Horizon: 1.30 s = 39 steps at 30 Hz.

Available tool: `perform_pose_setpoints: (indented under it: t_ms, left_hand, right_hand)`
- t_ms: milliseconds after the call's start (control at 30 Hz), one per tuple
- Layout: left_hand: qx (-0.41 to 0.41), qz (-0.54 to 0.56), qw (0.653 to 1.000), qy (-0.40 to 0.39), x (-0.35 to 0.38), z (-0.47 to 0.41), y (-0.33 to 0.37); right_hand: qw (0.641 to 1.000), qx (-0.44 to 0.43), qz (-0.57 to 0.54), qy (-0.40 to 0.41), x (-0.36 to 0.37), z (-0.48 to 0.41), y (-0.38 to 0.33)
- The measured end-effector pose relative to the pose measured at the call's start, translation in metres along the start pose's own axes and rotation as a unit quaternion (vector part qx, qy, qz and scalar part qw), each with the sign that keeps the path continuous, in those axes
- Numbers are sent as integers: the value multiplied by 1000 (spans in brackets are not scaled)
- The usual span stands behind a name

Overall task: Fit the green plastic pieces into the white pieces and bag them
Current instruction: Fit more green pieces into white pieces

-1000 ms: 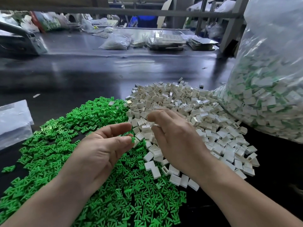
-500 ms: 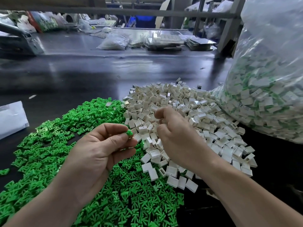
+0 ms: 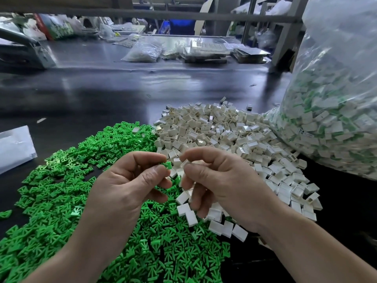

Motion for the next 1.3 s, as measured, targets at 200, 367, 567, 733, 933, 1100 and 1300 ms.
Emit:
perform_pose_setpoints:
  t_ms: [200, 367, 567, 733, 933, 1100, 1300]
  left_hand:
    - [28, -68, 997, -6, 8, 6, 3]
    - [34, -90, 995, -14, 11, 7, 4]
    - [33, -103, 994, 0, 6, 6, 1]
    - [34, -113, 993, -6, 4, 6, -1]
    - [29, -112, 993, -20, 1, 6, 0]
    - [8, -57, 996, -61, 2, 6, 1]
    - [-78, 175, 967, -167, 9, 7, 2]
  right_hand:
    - [990, 4, -137, -17, 7, -2, -1]
    - [983, 0, -183, 3, 11, -5, 3]
    - [987, -5, -164, -2, 11, -5, 5]
    - [998, -29, -54, 3, 11, -4, 7]
    - [998, -20, -55, -7, 9, -4, 7]
    - [982, 39, -171, -69, 7, -3, 3]
    - [985, 42, -132, -98, 11, -1, 2]
Point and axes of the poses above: each hand's wrist, its own z-axis away from the middle knuckle, its own x-axis out of the palm, y = z × x, the point moved 1 cm from there along -z, towards the middle knuckle, and after that the axes turned 12 degrees about -y, right-handed, at the moved point
